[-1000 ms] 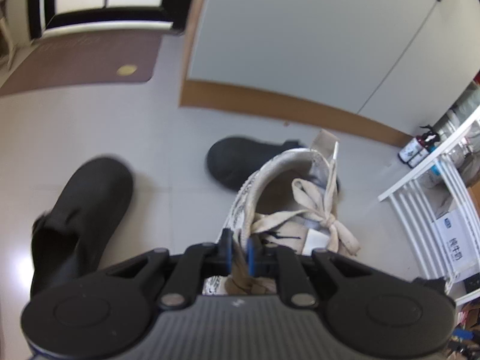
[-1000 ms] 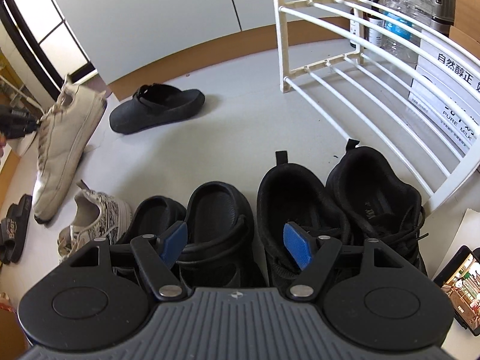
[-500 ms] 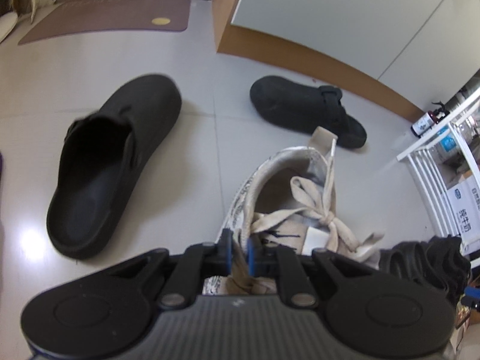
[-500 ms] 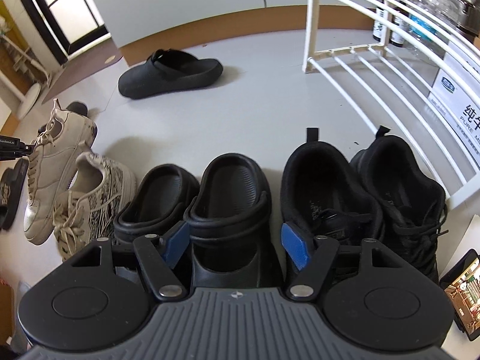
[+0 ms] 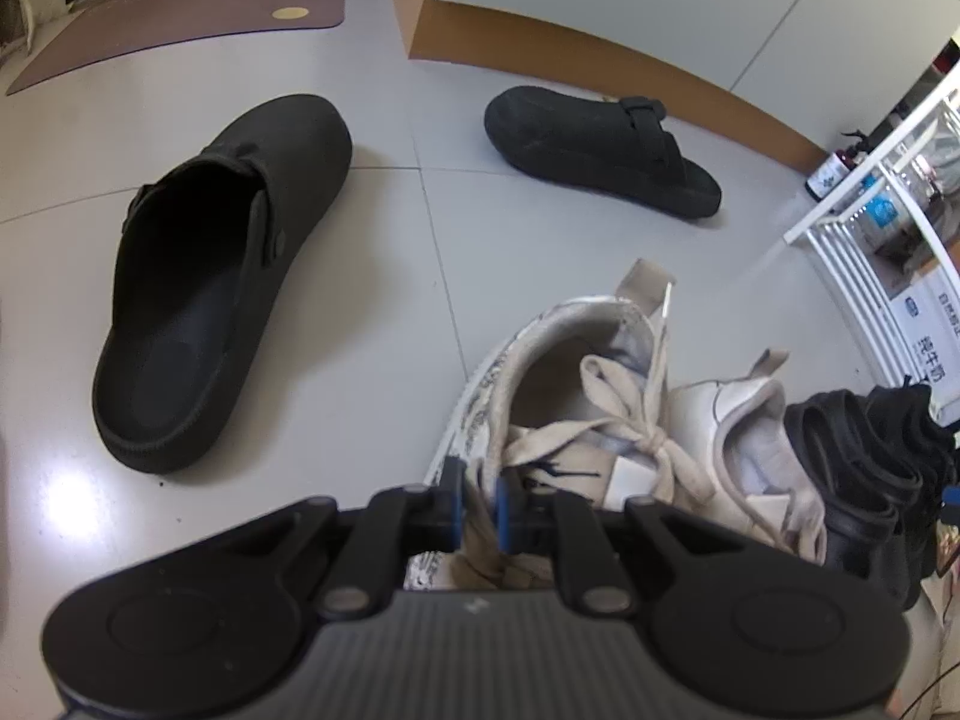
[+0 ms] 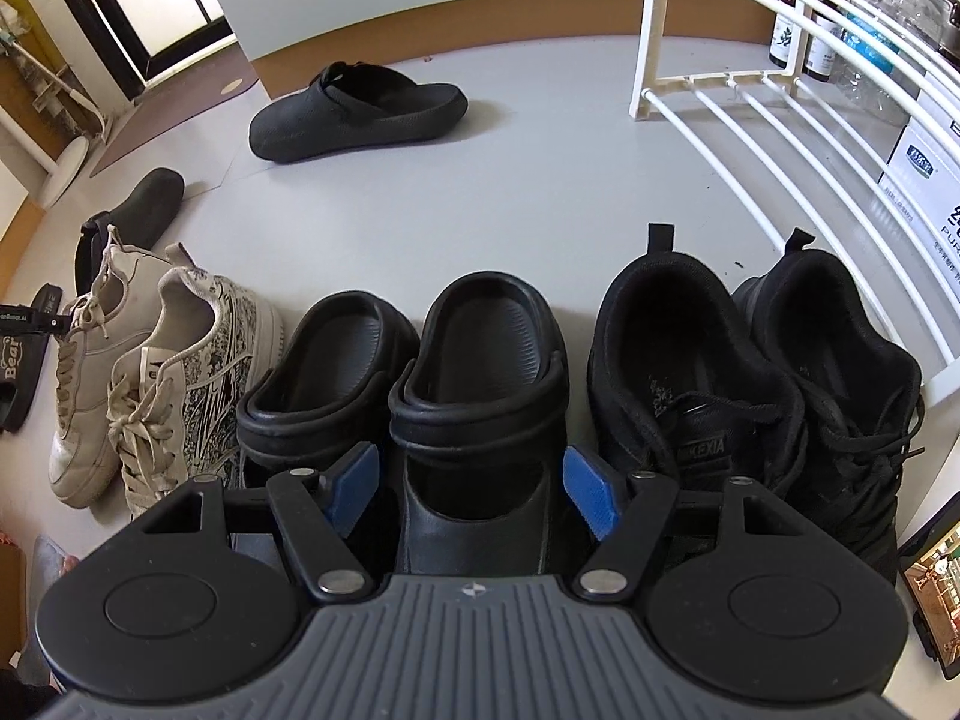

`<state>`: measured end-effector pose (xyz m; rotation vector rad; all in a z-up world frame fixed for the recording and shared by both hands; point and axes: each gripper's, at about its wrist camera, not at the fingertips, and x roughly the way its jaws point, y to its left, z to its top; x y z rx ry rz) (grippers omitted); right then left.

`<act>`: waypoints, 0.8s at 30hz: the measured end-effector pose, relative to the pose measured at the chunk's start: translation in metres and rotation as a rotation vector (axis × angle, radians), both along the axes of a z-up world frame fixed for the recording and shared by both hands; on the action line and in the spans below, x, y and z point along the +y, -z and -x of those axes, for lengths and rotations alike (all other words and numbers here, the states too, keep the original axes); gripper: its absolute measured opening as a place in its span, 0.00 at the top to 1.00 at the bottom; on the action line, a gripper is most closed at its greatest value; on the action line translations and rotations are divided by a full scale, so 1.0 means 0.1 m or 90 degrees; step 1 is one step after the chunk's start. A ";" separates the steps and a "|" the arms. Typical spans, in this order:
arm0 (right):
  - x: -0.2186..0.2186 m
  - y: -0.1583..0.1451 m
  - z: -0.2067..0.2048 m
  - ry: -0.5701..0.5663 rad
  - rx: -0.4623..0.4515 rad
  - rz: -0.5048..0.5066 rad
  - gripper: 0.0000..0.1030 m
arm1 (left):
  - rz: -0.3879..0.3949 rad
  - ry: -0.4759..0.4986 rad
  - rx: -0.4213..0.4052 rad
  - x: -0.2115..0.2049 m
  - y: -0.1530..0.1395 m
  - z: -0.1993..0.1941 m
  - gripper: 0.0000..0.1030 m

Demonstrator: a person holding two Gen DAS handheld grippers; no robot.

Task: Organize scattered shoes
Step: 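Lower the white sneaker beside the patterned sneaker and open the left tool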

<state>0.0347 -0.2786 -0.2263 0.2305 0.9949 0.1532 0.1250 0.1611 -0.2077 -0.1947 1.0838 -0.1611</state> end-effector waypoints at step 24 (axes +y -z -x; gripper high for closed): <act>0.36 -0.76 -0.15 -0.035 -0.054 -0.058 0.27 | -0.015 -0.083 0.131 -0.26 -0.46 0.03 0.33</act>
